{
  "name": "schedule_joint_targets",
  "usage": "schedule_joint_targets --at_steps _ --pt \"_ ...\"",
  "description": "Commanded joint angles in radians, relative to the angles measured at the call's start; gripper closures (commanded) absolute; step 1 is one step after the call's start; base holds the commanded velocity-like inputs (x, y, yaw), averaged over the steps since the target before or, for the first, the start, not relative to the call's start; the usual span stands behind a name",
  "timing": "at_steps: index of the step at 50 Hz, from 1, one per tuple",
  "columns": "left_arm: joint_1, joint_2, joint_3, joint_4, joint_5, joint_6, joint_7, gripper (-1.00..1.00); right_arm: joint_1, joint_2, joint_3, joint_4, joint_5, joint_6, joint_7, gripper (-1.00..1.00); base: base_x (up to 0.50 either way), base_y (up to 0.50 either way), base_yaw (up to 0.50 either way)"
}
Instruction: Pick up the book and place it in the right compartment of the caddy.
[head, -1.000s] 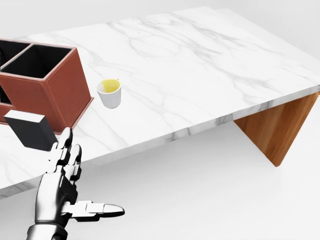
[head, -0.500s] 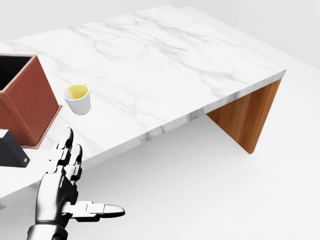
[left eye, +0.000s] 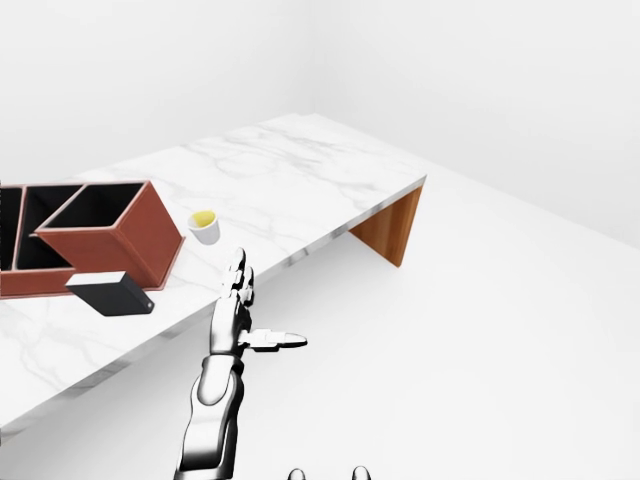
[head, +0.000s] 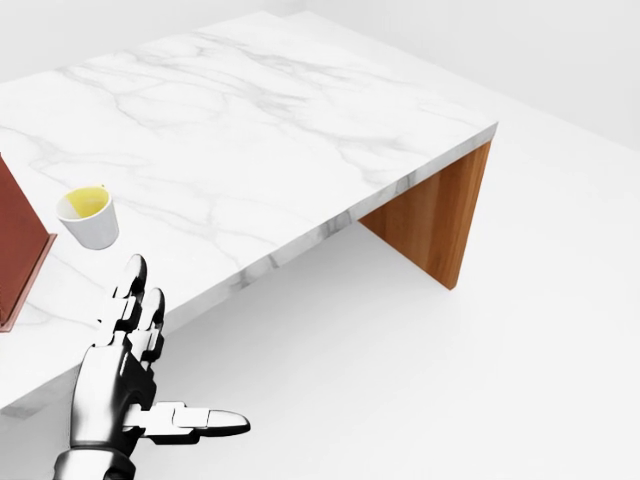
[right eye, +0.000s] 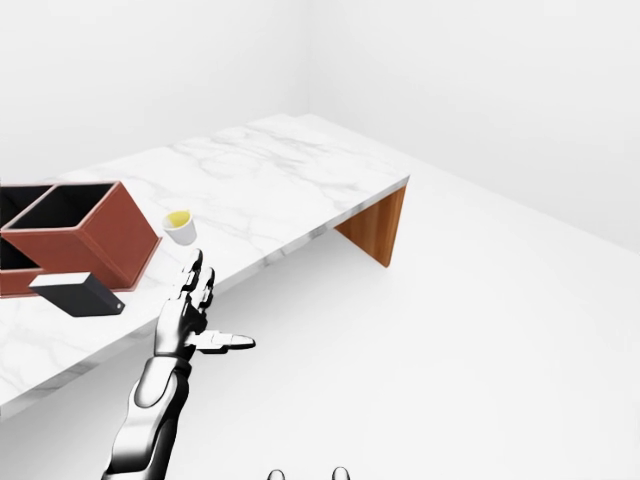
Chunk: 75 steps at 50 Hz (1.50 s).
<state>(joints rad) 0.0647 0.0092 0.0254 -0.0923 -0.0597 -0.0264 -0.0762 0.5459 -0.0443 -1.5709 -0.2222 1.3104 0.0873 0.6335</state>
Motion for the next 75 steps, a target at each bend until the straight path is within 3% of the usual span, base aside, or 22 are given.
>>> schedule_joint_targets --at_steps 1,15,20,22,24,25,29,31,32,34,37,39,43,46,50,54,60,75 --pt "0.003 -0.001 0.000 -0.006 0.003 -0.002 0.002 -1.00 -0.001 0.000 0.000 0.000 -0.002 0.000 -0.002 -1.00 0.00 0.00 -0.24" --pt "-0.001 -0.001 -0.001 0.012 0.003 -0.012 0.002 -1.00 -0.003 -0.001 0.000 0.006 -0.007 0.000 -0.001 -1.00 0.00 0.00 -0.24" --pt "0.006 -0.003 0.001 -0.020 -0.019 0.003 -0.006 -1.00 -0.004 -0.003 0.000 0.004 -0.006 0.000 -0.011 -1.00 0.00 0.00 -0.24" --pt "0.006 -0.004 0.002 -0.021 -0.010 -0.013 0.004 -1.00 -0.002 -0.005 0.000 0.002 0.004 0.000 -0.018 -1.00 -0.02 -0.02 -0.11" --pt "0.015 -0.005 0.003 -0.050 -0.022 -0.004 0.002 -1.00 -0.005 -0.005 0.000 0.003 -0.006 0.000 -0.018 -1.00 0.00 0.00 0.00" --pt "0.010 -0.008 0.008 -0.044 -0.006 -0.017 0.026 -1.00 -0.006 -0.002 0.000 0.000 -0.013 0.000 -0.018 -1.00 0.00 0.00 0.00" --pt "-0.003 -0.008 0.026 -0.048 -0.016 -0.012 0.053 -1.00 -0.007 0.002 0.000 -0.006 -0.017 0.000 -0.011 -1.00 0.00 0.00 0.00" --pt "-0.007 -0.005 0.030 -0.056 -0.026 0.005 0.057 -1.00 -0.007 0.002 0.000 -0.008 -0.020 0.000 -0.010 -1.00 0.00 0.00 0.00" --pt "-0.009 -0.005 0.034 -0.062 -0.001 0.010 0.087 -1.00 -0.007 0.002 0.000 -0.007 -0.019 0.000 -0.010 -1.00 0.00 0.00 0.00" --pt "-0.005 -0.004 0.033 -0.073 0.056 -0.036 0.137 -1.00 -0.008 0.001 0.000 -0.005 -0.021 0.000 -0.011 -1.00 0.00 0.00 0.00" --pt "0.017 -0.009 0.033 -0.134 0.119 -0.033 0.198 -1.00 -0.006 0.001 0.000 -0.006 -0.019 0.000 -0.013 -1.00 0.00 0.00 0.00" --pt "0.020 -0.012 0.038 -0.147 0.139 -0.048 0.226 -1.00 -0.008 0.001 0.000 -0.004 -0.025 0.000 -0.011 -1.00 0.00 0.00 0.00" --pt "0.015 -0.007 0.051 -0.194 0.204 -0.028 0.286 -1.00 -0.008 0.004 0.000 -0.010 -0.027 0.000 -0.008 -1.00 0.00 0.00 0.00" --pt "0.005 0.000 0.065 -0.227 0.281 0.010 0.333 -1.00 -0.009 0.005 0.000 -0.011 -0.032 0.000 -0.006 -1.00 0.00 0.00 0.00" --pt "-0.003 0.013 0.084 -0.203 0.421 -0.061 0.445 -1.00 -0.008 0.006 0.000 -0.014 -0.032 0.000 -0.009 -1.00 0.00 0.00 0.00" --pt "-0.014 0.022 0.098 -0.174 0.542 -0.061 0.545 -1.00 -0.010 0.005 0.000 -0.009 -0.037 0.000 -0.007 -1.00 0.00 0.00 0.00" --pt "0.018 0.014 0.102 -0.240 0.647 -0.061 0.600 -1.00 -0.011 0.008 0.000 -0.013 -0.039 0.000 -0.008 -1.00 0.00 0.00 0.00" --pt "0.043 0.013 0.104 -0.311 0.937 -0.061 0.600 -1.00 -0.009 0.003 0.000 -0.007 -0.040 0.000 -0.020 -1.00 0.00 0.00 0.00"
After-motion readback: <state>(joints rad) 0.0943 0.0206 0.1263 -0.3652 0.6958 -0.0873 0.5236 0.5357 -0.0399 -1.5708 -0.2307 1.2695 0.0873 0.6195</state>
